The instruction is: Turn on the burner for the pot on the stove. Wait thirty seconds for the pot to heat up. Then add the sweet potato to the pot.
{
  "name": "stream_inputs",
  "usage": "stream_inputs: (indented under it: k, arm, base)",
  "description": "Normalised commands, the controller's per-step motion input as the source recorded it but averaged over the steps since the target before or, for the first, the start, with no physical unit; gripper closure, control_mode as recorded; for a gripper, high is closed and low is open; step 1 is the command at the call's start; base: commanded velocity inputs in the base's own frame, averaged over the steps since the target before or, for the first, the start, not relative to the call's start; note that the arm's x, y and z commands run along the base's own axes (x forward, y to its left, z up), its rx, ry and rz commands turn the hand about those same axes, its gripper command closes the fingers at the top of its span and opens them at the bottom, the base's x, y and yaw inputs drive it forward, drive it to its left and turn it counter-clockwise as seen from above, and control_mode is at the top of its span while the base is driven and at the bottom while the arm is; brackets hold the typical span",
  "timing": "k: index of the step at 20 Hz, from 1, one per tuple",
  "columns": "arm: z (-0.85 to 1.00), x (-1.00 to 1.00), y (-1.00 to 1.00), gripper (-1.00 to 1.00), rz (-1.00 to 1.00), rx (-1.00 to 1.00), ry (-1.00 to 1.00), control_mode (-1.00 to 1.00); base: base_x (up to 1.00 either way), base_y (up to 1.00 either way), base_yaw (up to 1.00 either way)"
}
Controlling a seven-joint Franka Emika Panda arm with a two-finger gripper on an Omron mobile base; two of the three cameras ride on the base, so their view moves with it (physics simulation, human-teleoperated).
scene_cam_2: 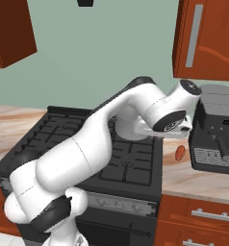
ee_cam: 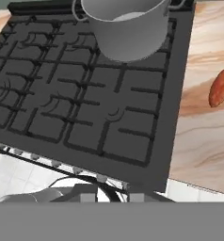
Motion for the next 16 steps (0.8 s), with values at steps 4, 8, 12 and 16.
stream_inputs:
  k: [4,8,12,16]
  arm:
    - [-0.02,0.31,-0.04,-1.00,-0.65,0.00,0.42,-1.00]
    - [-0.22,0.22,0.00,-1.00,-0.48,0.00,0.31,-1.00]
    - [-0.30,0.31,0.00,-1.00,-0.38,0.00,0.22,-1.00]
    - [-0.31,0.34,0.00,-1.00,-0.32,0.00,0.14,-1.00]
  base:
    - [0.00,0.00,0.00]
    - [0.00,0.00,0.00]
    - [0.00,0.00,0.00]
    - [0.00,0.00,0.00]
